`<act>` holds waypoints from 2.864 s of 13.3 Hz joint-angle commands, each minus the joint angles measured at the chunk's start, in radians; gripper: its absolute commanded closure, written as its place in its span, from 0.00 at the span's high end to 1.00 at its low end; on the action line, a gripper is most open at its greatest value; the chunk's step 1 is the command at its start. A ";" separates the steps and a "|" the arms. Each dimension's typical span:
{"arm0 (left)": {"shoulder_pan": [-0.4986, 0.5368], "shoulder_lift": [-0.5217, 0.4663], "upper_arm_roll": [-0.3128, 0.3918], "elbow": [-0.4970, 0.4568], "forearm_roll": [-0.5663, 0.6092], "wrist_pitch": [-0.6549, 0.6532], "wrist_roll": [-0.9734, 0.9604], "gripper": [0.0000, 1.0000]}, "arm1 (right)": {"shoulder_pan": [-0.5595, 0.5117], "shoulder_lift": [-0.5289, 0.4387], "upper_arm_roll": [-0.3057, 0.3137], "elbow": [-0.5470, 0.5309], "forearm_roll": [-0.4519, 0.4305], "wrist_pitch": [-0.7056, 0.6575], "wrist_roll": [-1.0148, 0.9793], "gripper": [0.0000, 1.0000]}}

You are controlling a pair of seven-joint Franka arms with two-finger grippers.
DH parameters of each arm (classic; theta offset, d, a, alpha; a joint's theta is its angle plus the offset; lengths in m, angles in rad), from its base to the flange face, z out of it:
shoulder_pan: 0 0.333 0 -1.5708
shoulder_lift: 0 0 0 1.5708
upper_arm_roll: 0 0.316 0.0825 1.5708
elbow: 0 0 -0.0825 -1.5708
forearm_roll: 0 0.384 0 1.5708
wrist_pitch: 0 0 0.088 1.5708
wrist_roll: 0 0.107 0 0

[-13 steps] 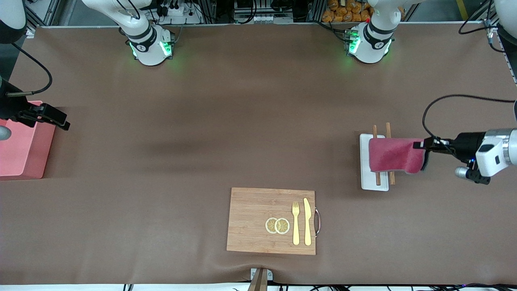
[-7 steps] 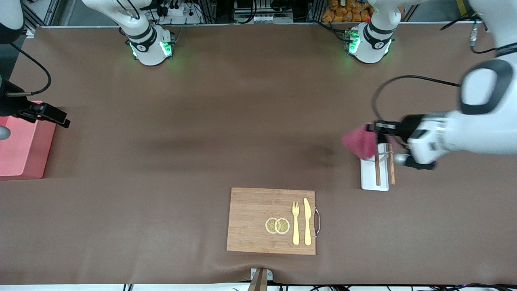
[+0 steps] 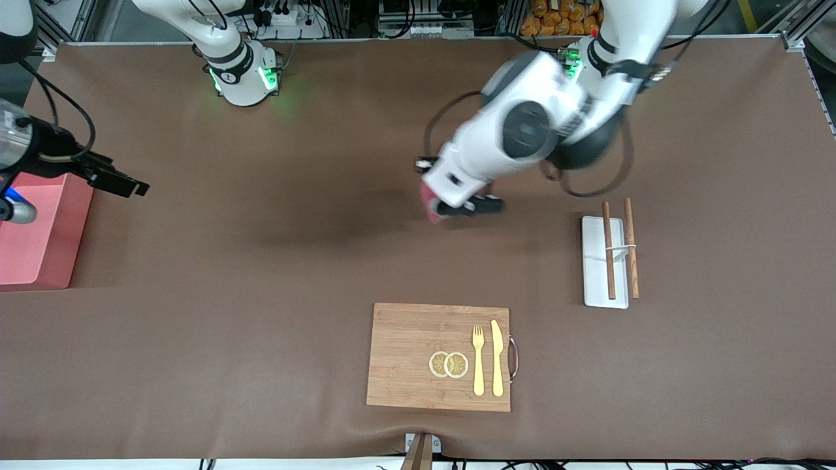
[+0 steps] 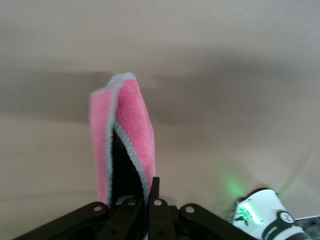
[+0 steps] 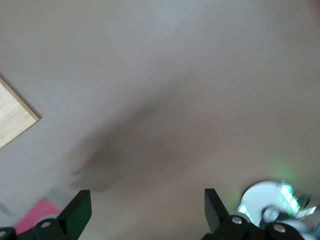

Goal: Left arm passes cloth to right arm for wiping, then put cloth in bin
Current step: 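Lift the pink cloth with the left gripper toward the table's middle, then carry the cloth toward the right gripper while the right gripper approaches, then grasp the cloth with the right gripper and release the left gripper, then lower the cloth with the right gripper while the left gripper withdraws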

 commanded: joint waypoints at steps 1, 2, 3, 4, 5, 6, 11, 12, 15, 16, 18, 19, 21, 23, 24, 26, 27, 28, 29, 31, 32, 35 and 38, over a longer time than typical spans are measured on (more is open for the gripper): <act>-0.023 -0.006 0.002 0.067 -0.053 0.045 -0.089 0.00 | 0.022 0.047 -0.006 0.002 0.121 -0.040 0.241 1.00; -0.023 -0.006 0.002 0.086 -0.130 0.083 -0.098 0.00 | 0.022 0.068 -0.006 -0.001 0.173 -0.058 0.300 1.00; -0.022 -0.010 0.002 0.092 -0.188 0.125 -0.103 0.00 | 0.019 0.089 -0.006 -0.001 0.212 -0.072 0.341 1.00; -0.023 -0.018 -0.001 0.092 -0.234 0.171 -0.121 0.00 | 0.016 0.109 -0.006 -0.004 0.265 -0.077 0.401 1.00; -0.028 -0.020 -0.006 0.094 -0.262 0.218 -0.161 0.00 | 0.019 0.134 -0.006 -0.006 0.313 -0.077 0.467 1.00; -0.041 -0.021 -0.006 0.094 -0.265 0.284 -0.207 0.00 | 0.023 0.151 -0.006 -0.006 0.360 -0.077 0.533 1.00; -0.129 -0.018 0.002 0.112 -0.264 0.626 -0.385 0.00 | 0.146 0.176 -0.006 -0.021 0.470 -0.034 0.751 1.00; -0.149 -0.018 0.007 0.112 -0.262 0.657 -0.386 0.00 | 0.166 0.182 -0.006 -0.024 0.493 -0.011 0.792 1.00; -0.157 -0.018 0.008 0.112 -0.261 0.667 -0.396 0.00 | 0.232 0.186 -0.006 -0.067 0.525 0.001 0.805 1.00; -0.155 -0.018 0.010 0.112 -0.261 0.667 -0.396 0.00 | 0.233 0.183 -0.006 -0.068 0.527 0.000 0.803 0.85; -0.153 -0.021 0.011 0.112 -0.259 0.667 -0.396 0.00 | 0.244 0.186 -0.006 -0.064 0.540 0.009 0.779 0.09; -0.153 -0.021 0.011 0.112 -0.261 0.667 -0.396 0.00 | 0.247 0.188 -0.006 -0.062 0.539 0.030 0.761 0.00; -0.155 -0.021 0.011 0.111 -0.256 0.667 -0.396 0.00 | 0.247 0.189 -0.006 -0.062 0.539 0.032 0.759 0.00; -0.152 -0.021 0.013 0.109 -0.251 0.665 -0.394 0.00 | 0.237 0.189 -0.006 -0.059 0.534 0.031 0.753 0.00; -0.152 -0.023 0.013 0.109 -0.239 0.665 -0.394 0.00 | 0.232 0.189 -0.006 -0.058 0.533 0.031 0.731 0.00; -0.143 -0.032 0.013 0.103 -0.195 0.659 -0.396 0.00 | 0.246 0.194 -0.009 -0.059 0.492 0.040 0.676 0.00; -0.138 -0.058 0.014 0.076 -0.170 0.645 -0.399 0.09 | 0.250 0.202 -0.008 -0.059 0.432 0.079 0.636 0.00; -0.118 -0.064 0.019 0.066 -0.164 0.624 -0.418 0.73 | 0.267 0.203 -0.006 -0.064 0.387 0.116 0.595 0.00; -0.097 -0.064 0.025 0.066 -0.152 0.587 -0.420 1.00 | 0.287 0.211 -0.008 -0.064 0.364 0.157 0.564 0.00; -0.060 -0.064 0.025 0.066 -0.077 0.508 -0.422 1.00 | 0.331 0.232 -0.008 -0.065 0.294 0.227 0.555 0.00; -0.036 -0.064 0.025 0.066 -0.033 0.460 -0.422 1.00 | 0.371 0.252 -0.008 -0.065 0.216 0.259 0.547 0.00; 0.044 -0.061 0.024 0.066 0.167 0.317 -0.410 1.00 | 0.450 0.340 -0.008 -0.110 0.131 0.443 0.546 0.00; 0.131 -0.054 0.023 0.062 0.288 0.219 -0.325 1.00 | 0.470 0.366 -0.008 -0.237 0.119 0.654 0.489 0.00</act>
